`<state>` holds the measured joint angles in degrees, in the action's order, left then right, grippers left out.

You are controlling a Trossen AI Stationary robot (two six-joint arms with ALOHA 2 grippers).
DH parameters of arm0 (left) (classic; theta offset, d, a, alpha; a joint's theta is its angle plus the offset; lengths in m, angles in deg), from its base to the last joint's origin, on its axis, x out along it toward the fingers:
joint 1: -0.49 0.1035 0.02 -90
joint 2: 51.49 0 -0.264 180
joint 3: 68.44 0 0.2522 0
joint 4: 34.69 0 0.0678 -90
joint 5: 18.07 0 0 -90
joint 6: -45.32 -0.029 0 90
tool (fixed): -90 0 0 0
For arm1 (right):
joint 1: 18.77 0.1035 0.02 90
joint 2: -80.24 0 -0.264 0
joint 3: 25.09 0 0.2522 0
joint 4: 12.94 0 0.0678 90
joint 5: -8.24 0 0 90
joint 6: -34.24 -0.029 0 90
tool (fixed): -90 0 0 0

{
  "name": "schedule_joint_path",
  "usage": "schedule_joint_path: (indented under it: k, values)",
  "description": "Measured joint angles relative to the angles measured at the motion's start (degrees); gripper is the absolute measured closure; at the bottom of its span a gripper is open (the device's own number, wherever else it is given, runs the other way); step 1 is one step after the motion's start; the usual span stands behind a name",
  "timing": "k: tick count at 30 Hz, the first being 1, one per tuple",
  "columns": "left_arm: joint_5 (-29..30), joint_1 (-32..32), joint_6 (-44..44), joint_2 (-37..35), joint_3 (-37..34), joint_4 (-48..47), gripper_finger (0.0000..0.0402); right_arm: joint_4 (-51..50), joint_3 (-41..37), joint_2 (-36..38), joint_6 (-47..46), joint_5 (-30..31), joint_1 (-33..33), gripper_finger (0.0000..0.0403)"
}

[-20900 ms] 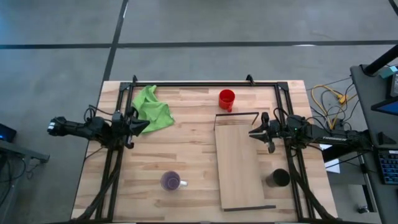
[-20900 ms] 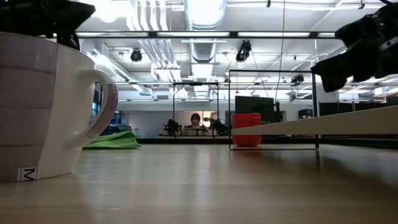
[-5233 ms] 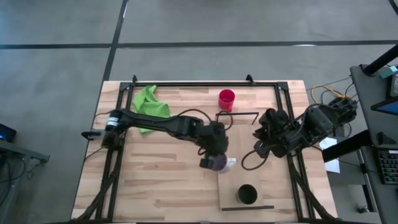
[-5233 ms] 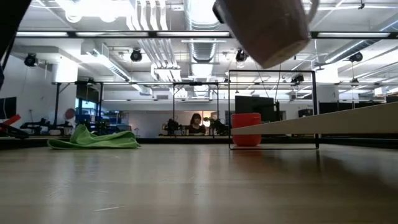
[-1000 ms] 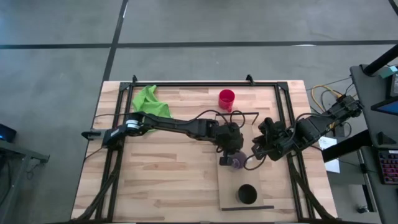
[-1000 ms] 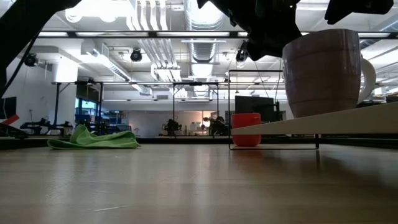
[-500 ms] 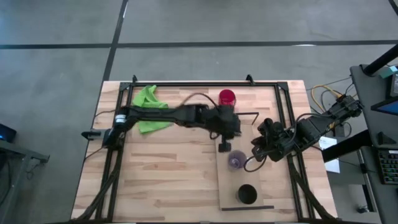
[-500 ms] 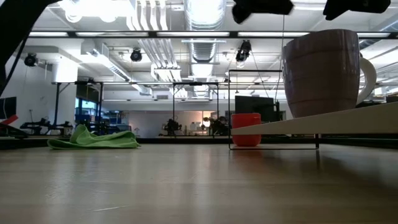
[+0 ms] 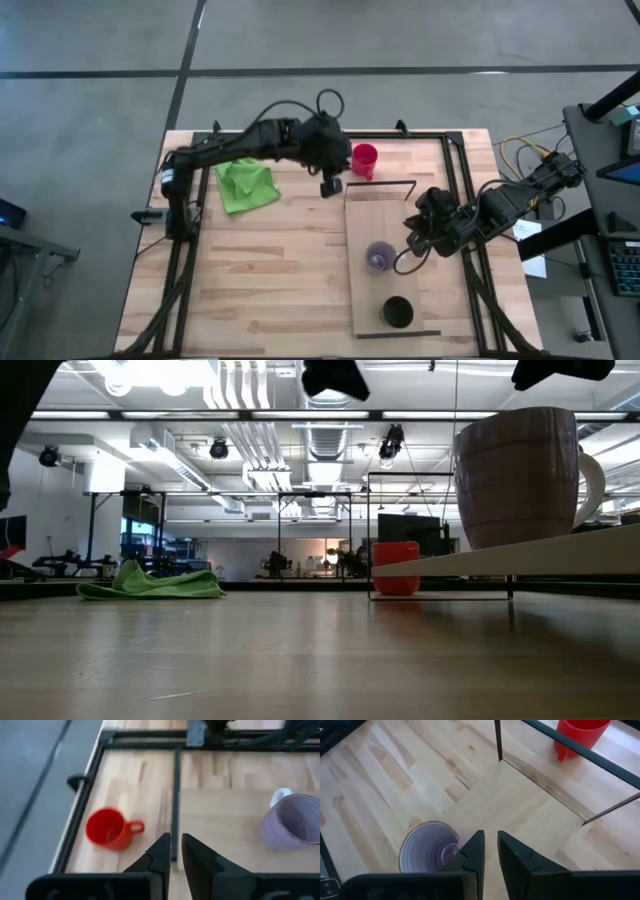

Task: Stack small to large cups/mugs on shelf
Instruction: Put the red mug on the shelf

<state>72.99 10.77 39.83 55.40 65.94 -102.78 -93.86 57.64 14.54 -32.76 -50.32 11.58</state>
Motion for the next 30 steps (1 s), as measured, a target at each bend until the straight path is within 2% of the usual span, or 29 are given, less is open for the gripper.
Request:
schedule_joint_path:
  k: [5,8,11,13,15,17,19,21,23,30]
  values:
    - [-0.65,4.33,13.69,0.63,-0.04,0.80,0.0369,-0.07,0.00,0.43,0.49,0.69,0.00,0.0355]
    - [-0.69,6.29,16.54,1.96,-0.07,3.81,0.0369,-0.10,0.00,0.42,1.12,1.63,0.00,0.0355]
    - [-3.85,7.45,9.08,3.34,-0.07,7.76,0.0369,-0.45,0.00,0.59,2.69,3.98,0.00,0.0355]
    - [-8.07,8.05,2.02,4.54,-0.01,9.41,0.0369,-0.81,0.00,0.89,2.70,7.92,0.00,0.0355]
    - [-10.61,8.76,-0.56,5.87,0.00,7.92,0.0369,-1.31,0.00,1.36,0.61,12.65,-0.04,0.0355]
    - [-11.02,9.46,-0.02,7.54,-0.02,6.97,0.0369,-2.11,0.00,2.01,-1.59,17.10,-0.18,0.0355]
    - [-11.01,10.23,4.75,9.20,-0.13,5.74,0.0369,-2.55,0.00,2.66,-2.81,20.38,-0.77,0.0355]
    - [-11.01,10.96,10.05,10.55,-0.13,6.22,0.0369,-3.35,0.00,3.41,-3.29,22.13,-1.83,0.0355]
    - [-11.04,11.31,11.49,11.74,-0.13,6.90,0.0369,-3.54,0.00,4.40,-2.98,22.65,-3.76,0.0355]
    - [-11.33,11.99,2.33,13.51,-0.07,10.13,0.0369,-5.07,0.00,8.52,-0.33,22.64,-11.97,0.0355]
